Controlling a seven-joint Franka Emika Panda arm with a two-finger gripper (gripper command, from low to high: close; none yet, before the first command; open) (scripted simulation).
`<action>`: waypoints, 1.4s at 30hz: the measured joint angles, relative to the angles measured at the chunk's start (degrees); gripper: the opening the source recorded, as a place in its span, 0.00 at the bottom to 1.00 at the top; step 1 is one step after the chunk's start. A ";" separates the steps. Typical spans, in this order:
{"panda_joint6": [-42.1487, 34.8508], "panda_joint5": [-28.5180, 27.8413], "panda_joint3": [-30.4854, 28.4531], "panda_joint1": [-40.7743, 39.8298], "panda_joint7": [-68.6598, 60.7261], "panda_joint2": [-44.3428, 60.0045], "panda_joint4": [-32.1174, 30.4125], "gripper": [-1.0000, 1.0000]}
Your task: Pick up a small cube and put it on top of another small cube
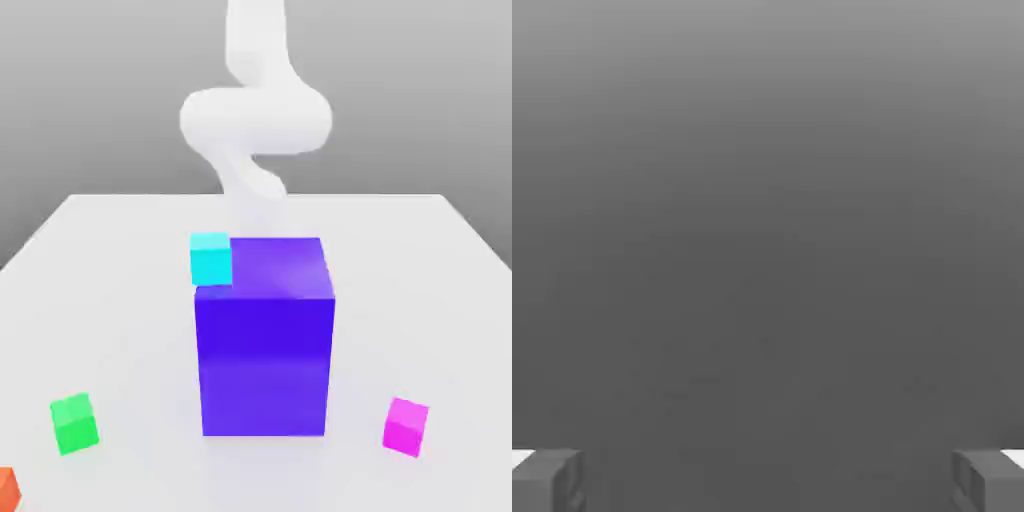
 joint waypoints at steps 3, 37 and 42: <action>3.29 0.77 -0.31 3.54 -5.10 6.55 -2.17 0.50; 34.52 -4.43 2.37 21.57 -31.59 61.72 -14.39 0.00; 27.25 -2.97 3.83 20.45 -32.72 52.65 -16.19 0.00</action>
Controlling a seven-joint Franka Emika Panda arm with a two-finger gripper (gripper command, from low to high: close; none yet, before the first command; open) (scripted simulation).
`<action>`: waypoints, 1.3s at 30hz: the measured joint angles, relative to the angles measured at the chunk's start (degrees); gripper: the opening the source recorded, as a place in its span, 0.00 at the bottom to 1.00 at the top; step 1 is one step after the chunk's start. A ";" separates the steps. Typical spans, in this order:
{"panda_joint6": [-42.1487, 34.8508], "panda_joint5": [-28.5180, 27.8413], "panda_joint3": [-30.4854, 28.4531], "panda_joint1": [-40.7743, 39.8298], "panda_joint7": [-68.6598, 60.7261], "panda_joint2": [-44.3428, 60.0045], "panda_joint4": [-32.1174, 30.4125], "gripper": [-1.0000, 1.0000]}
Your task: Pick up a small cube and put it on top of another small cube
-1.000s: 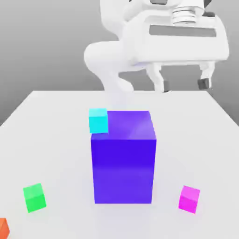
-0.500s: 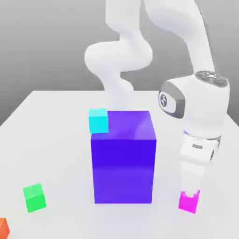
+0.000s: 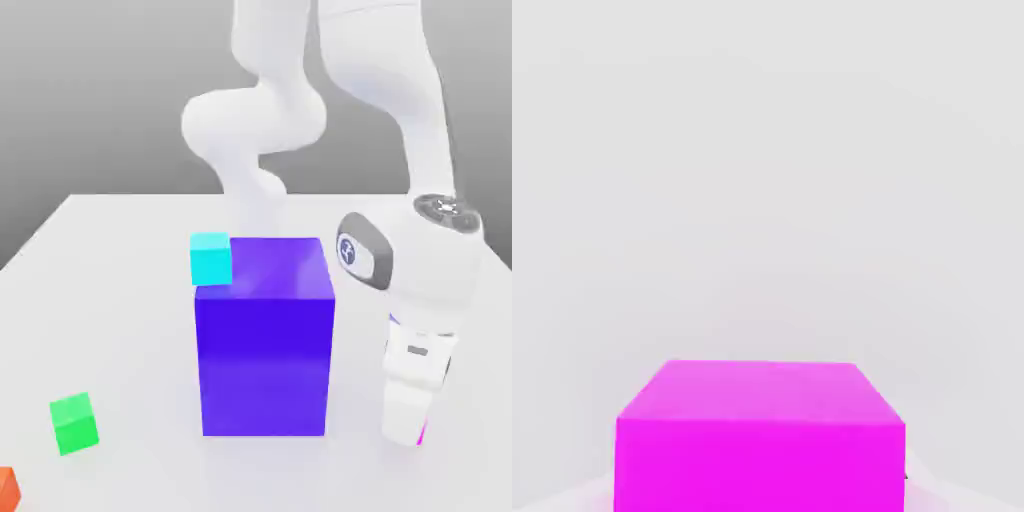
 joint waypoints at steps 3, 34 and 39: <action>-2.37 -1.50 -1.39 -1.32 -2.13 -0.17 3.01 0.00; -10.09 5.36 -24.30 -34.44 -48.74 -7.12 3.10 0.00; -5.59 9.79 -22.60 -35.41 -52.03 -2.28 3.21 0.00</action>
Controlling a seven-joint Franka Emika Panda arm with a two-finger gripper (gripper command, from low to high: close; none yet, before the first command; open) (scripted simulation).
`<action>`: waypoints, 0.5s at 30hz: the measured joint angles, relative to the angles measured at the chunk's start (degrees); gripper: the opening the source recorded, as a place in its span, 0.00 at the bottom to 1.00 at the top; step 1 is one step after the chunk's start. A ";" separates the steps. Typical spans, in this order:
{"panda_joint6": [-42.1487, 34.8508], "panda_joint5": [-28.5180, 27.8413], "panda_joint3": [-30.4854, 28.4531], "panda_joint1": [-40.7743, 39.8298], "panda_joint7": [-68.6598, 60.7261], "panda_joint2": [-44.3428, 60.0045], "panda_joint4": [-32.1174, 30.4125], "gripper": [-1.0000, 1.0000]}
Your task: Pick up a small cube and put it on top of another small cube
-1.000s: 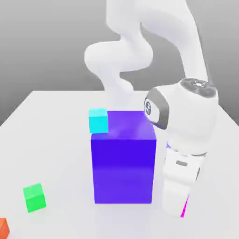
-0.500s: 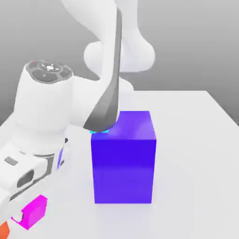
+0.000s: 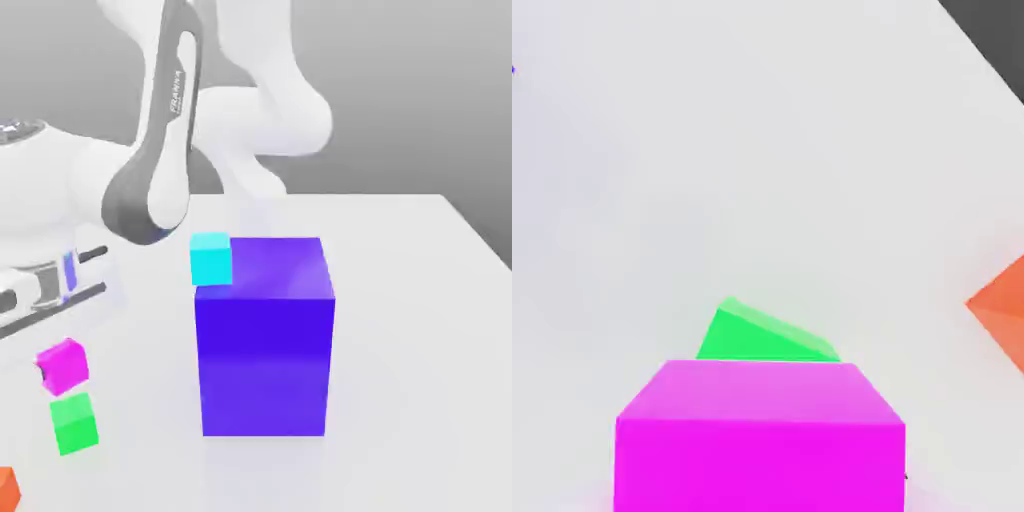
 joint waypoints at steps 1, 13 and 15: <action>0.98 1.06 0.62 -0.44 -0.77 1.19 0.06 0.00; 2.32 2.36 1.69 -1.30 -1.74 2.69 0.12 1.00; 0.48 0.13 0.78 -0.76 -0.10 0.37 0.01 1.00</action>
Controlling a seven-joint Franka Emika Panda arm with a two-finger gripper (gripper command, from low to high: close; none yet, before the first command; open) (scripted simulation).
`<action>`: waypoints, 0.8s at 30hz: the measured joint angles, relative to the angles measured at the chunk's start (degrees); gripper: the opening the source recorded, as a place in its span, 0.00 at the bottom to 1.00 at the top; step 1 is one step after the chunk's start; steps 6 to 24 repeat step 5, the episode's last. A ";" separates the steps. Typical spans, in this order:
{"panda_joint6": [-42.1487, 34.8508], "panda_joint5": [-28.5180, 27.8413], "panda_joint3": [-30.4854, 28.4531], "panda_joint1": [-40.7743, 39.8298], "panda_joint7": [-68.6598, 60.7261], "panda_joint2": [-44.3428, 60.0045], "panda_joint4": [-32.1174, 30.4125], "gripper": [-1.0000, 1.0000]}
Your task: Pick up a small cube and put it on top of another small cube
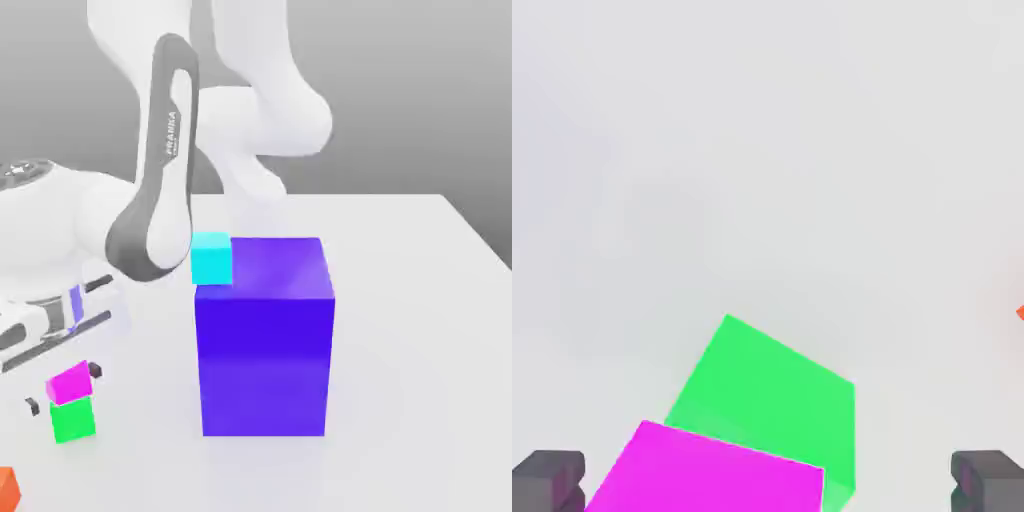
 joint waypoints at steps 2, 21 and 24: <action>-1.90 -1.95 -0.67 0.32 1.42 -2.24 -0.14 1.00; -4.65 -4.15 -1.23 0.35 3.01 -5.18 -0.42 1.00; -4.65 -4.15 -1.23 0.35 3.01 -5.18 -0.42 1.00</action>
